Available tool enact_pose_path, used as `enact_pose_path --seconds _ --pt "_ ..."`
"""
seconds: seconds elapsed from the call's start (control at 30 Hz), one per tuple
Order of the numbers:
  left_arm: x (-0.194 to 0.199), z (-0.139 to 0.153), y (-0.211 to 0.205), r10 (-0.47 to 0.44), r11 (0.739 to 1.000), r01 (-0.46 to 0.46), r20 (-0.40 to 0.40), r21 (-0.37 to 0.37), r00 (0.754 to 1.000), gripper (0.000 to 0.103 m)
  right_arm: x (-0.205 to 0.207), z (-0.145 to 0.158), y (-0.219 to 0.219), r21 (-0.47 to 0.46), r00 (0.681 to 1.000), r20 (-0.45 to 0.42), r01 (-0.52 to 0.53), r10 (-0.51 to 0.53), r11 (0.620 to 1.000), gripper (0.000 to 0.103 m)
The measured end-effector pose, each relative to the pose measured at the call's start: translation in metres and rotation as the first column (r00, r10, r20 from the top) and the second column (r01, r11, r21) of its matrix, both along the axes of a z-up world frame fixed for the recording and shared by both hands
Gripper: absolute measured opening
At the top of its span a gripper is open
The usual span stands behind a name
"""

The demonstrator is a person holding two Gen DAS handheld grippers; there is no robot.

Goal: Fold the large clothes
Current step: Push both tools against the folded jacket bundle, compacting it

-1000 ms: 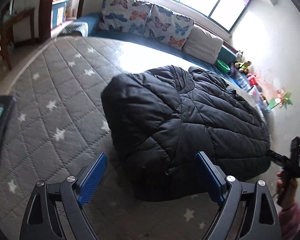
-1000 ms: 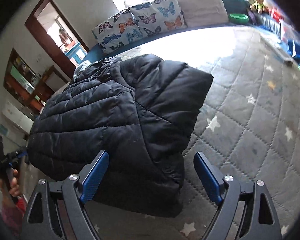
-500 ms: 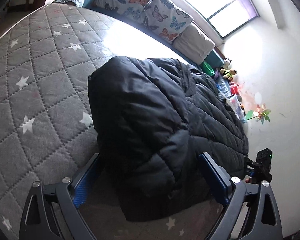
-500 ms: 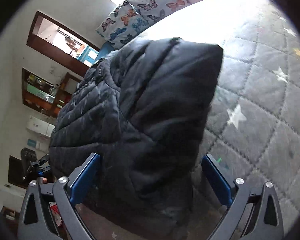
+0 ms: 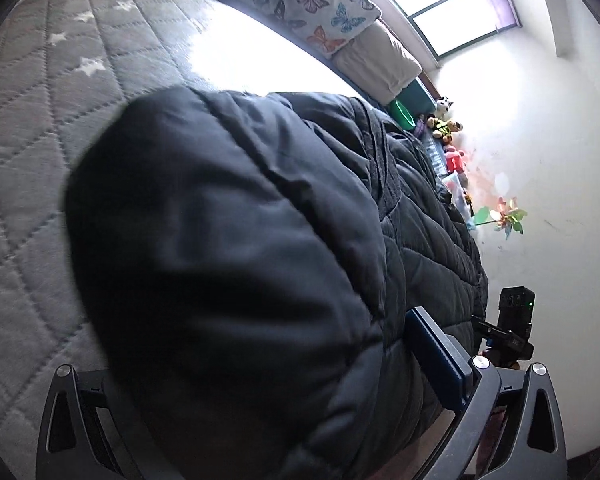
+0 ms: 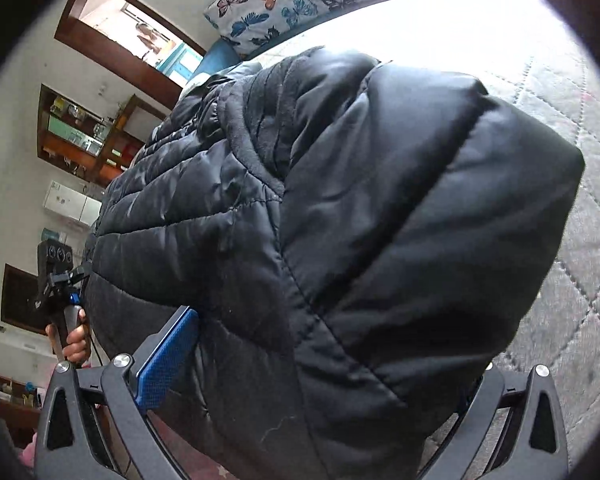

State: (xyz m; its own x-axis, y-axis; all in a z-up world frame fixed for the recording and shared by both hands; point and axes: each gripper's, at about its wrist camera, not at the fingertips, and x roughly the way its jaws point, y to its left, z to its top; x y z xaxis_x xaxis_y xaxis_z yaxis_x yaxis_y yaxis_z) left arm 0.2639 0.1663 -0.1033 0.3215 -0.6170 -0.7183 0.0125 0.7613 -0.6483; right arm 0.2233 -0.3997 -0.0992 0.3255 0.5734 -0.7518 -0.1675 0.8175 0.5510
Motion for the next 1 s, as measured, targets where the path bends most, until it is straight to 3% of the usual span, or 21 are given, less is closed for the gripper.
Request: enact_pose_path --seconds 0.17,0.33,0.5,0.67,0.83,0.9,0.93,0.97,1.0 --pt "0.007 -0.002 0.000 -0.014 1.000 0.014 -0.009 -0.010 1.000 0.103 0.005 0.005 0.006 0.010 1.000 -0.006 -0.019 0.020 1.000 0.103" --pt "0.007 -0.002 0.000 -0.030 0.999 0.030 0.011 -0.010 0.999 0.103 0.012 0.017 0.014 0.086 0.999 0.017 -0.032 0.030 0.996 0.103" --pt "0.008 -0.006 -0.005 -0.047 0.999 0.047 -0.008 0.010 0.999 0.103 0.017 0.007 0.020 0.047 0.998 0.009 -0.060 0.059 0.997 0.103" --pt "0.014 -0.010 -0.012 -0.055 0.998 0.055 -0.013 0.001 0.998 0.103 0.017 0.002 0.011 0.072 0.997 0.019 -0.076 0.075 0.995 0.103" --pt "0.010 -0.009 -0.018 -0.039 0.999 0.039 0.004 0.022 0.999 0.103 0.020 0.004 0.006 0.098 0.999 0.019 -0.028 0.026 0.995 0.103" --pt "0.004 -0.001 -0.019 -0.035 0.998 0.034 0.030 0.049 0.999 0.098 0.019 0.006 0.008 0.079 1.000 0.023 -0.005 0.003 0.997 0.103" --pt "0.001 0.002 -0.020 -0.037 0.997 0.034 0.047 0.067 0.998 0.091 0.016 0.008 0.011 0.058 0.999 0.033 -0.001 -0.001 0.998 0.103" --pt "-0.003 0.011 -0.025 -0.047 0.993 0.038 0.080 0.112 0.996 0.085 0.013 0.012 0.013 0.038 0.999 0.049 0.003 -0.005 0.999 0.100" --pt "-0.008 0.019 -0.030 -0.064 0.987 0.046 0.113 0.157 0.992 0.083 0.009 0.017 0.015 0.014 0.998 0.070 0.007 -0.008 1.000 0.091"
